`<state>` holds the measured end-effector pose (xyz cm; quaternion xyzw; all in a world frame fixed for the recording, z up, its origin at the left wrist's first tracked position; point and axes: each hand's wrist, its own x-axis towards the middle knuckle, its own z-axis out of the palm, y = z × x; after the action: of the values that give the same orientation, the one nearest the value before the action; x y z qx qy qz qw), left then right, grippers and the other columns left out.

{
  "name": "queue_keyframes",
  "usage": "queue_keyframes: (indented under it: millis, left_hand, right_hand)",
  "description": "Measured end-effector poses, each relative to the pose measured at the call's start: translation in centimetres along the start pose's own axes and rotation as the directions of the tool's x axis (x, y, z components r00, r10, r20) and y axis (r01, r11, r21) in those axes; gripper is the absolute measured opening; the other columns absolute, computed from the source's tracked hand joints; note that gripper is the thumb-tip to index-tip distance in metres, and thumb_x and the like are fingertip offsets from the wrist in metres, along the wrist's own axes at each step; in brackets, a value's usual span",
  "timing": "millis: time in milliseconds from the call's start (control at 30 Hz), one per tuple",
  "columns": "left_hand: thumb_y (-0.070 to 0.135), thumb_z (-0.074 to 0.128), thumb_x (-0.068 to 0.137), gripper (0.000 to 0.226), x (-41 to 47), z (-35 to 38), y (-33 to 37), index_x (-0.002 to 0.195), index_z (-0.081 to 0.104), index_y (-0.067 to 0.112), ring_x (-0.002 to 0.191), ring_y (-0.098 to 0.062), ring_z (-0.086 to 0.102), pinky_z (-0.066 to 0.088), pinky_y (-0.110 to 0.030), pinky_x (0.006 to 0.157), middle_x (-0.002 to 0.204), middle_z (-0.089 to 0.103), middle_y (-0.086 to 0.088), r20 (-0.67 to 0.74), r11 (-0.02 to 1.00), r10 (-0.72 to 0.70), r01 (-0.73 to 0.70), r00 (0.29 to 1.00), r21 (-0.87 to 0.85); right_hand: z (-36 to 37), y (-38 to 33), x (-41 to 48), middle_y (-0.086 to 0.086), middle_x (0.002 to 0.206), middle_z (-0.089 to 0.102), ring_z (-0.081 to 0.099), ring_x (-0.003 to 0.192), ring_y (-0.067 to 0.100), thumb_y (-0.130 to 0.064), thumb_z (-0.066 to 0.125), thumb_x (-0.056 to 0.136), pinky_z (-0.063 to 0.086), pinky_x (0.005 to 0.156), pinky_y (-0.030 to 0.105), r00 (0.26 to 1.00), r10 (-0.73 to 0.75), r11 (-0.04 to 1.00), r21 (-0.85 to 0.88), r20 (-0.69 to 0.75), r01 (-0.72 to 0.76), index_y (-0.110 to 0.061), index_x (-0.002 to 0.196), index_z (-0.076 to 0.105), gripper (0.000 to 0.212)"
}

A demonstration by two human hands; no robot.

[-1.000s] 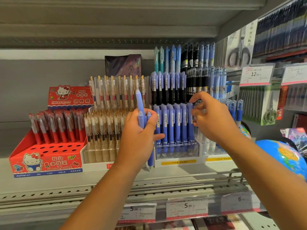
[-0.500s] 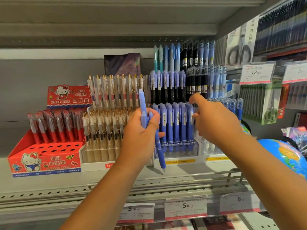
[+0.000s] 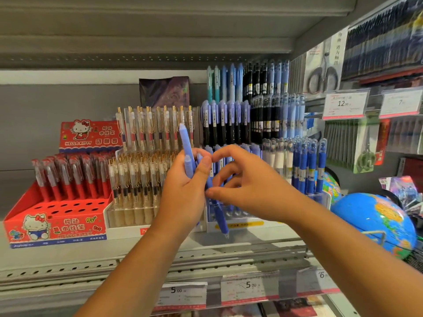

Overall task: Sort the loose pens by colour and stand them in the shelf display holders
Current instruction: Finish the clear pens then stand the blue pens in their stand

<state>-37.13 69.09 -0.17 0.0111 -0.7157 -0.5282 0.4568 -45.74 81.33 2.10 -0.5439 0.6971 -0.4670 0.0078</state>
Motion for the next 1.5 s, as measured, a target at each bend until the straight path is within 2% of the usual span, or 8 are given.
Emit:
queue_keyframes:
  millis: [300, 433, 567, 700, 800, 933, 1167, 1500]
  left_hand:
    - [0.026, 0.049, 0.102, 0.009, 0.3, -0.4, -0.1, 0.099, 0.058, 0.026, 0.060, -0.004, 0.064, 0.054, -0.020, 0.052, 0.071, 0.067, 0.014, -0.047, 0.997, 0.003, -0.006, 0.999, -0.079]
    - [0.030, 0.051, 0.101, 0.013, 0.7, -0.9, -0.3, 0.089, 0.052, 0.026, 0.043, -0.007, 0.043, 0.041, -0.022, 0.040, 0.056, 0.049, 0.008, -0.079, 0.993, -0.030, 0.021, 0.996, -0.114]
    - [0.041, 0.060, 0.094, 0.020, 0.7, -1.3, -0.7, 0.082, 0.048, 0.031, 0.042, -0.010, 0.028, 0.028, -0.023, 0.036, 0.056, 0.037, 0.007, 0.005, 0.977, -0.098, 0.097, 0.995, -0.189]
    - [0.017, 0.046, 0.077, 0.012, 1.0, -1.8, -0.9, 0.086, 0.043, 0.025, 0.045, -0.011, 0.025, 0.021, -0.024, 0.038, 0.061, 0.038, 0.004, 0.025, 0.942, -0.134, 0.135, 0.991, -0.306]
    - [0.010, 0.042, 0.097, 0.015, 0.9, -1.9, -0.9, 0.092, 0.045, 0.024, 0.047, -0.011, 0.031, 0.028, -0.025, 0.040, 0.061, 0.044, 0.008, 0.019, 0.973, -0.089, 0.091, 0.996, -0.213]
    - [0.015, 0.041, 0.105, 0.013, 0.7, -1.9, -1.0, 0.101, 0.051, 0.022, 0.053, -0.010, 0.044, 0.042, -0.023, 0.047, 0.066, 0.051, 0.009, 0.040, 0.992, -0.024, 0.029, 0.999, -0.126]
    - [0.017, 0.044, 0.104, 0.015, 0.5, -2.1, -0.7, 0.110, 0.057, 0.023, 0.064, -0.016, 0.064, 0.059, -0.031, 0.060, 0.074, 0.068, 0.001, 0.020, 0.988, 0.009, -0.005, 1.000, -0.155]
    - [0.022, 0.046, 0.103, 0.015, 0.4, -1.6, -0.8, 0.117, 0.051, 0.024, 0.079, -0.018, 0.073, 0.061, -0.030, 0.065, 0.091, 0.075, 0.001, 0.047, 0.995, 0.008, -0.003, 0.999, -0.103]
  right_hand:
    - [0.3, 1.2, 0.2, -0.005, 0.089, 0.062, 0.069, 0.068, 0.025, -0.015, 0.068, 0.091, 0.059, 0.068, 0.049, 0.998, -0.035, 0.997, -0.072, -0.056, 0.031, -0.041, 0.124, 0.046, 0.048]
    - [-0.5, 1.6, 0.2, -0.001, 0.093, 0.056, 0.066, 0.070, 0.038, -0.007, 0.059, 0.095, 0.057, 0.061, 0.054, 0.995, -0.029, 0.999, 0.010, -0.092, 0.030, -0.056, 0.132, 0.036, 0.066]
    - [-1.0, 1.7, 0.7, 0.005, 0.108, 0.056, 0.072, 0.080, 0.032, 0.003, 0.052, 0.094, 0.060, 0.070, 0.051, 0.993, -0.005, 0.994, 0.108, -0.118, 0.018, -0.037, 0.115, 0.061, 0.046]
    - [-1.2, 2.1, 1.3, 0.013, 0.110, 0.064, 0.073, 0.078, 0.027, -0.009, 0.058, 0.097, 0.061, 0.070, 0.033, 0.986, -0.019, 0.981, 0.185, -0.168, 0.051, -0.023, 0.104, 0.068, 0.018]
    - [-1.2, 2.3, 1.8, 0.011, 0.096, 0.069, 0.068, 0.086, 0.031, -0.012, 0.061, 0.096, 0.060, 0.073, 0.036, 0.967, -0.084, 0.987, 0.110, -0.242, 0.114, -0.021, 0.108, 0.065, 0.015]
    - [-0.8, 2.3, 2.4, 0.003, 0.083, 0.070, 0.070, 0.085, 0.017, -0.011, 0.061, 0.096, 0.060, 0.076, 0.033, 0.943, -0.138, 0.977, 0.117, -0.303, 0.180, -0.037, 0.133, 0.039, 0.050]
    - [0.0, 2.6, 3.3, -0.012, 0.099, 0.052, 0.067, 0.079, 0.015, -0.014, 0.067, 0.092, 0.060, 0.075, 0.044, 0.883, -0.216, 0.976, -0.060, -0.417, 0.210, -0.040, 0.126, 0.044, 0.049]
    - [0.9, 2.4, 3.3, -0.008, 0.099, 0.053, 0.068, 0.068, 0.016, -0.011, 0.065, 0.093, 0.058, 0.067, 0.040, 0.950, -0.200, 0.965, -0.213, -0.241, 0.149, -0.042, 0.123, 0.042, 0.049]
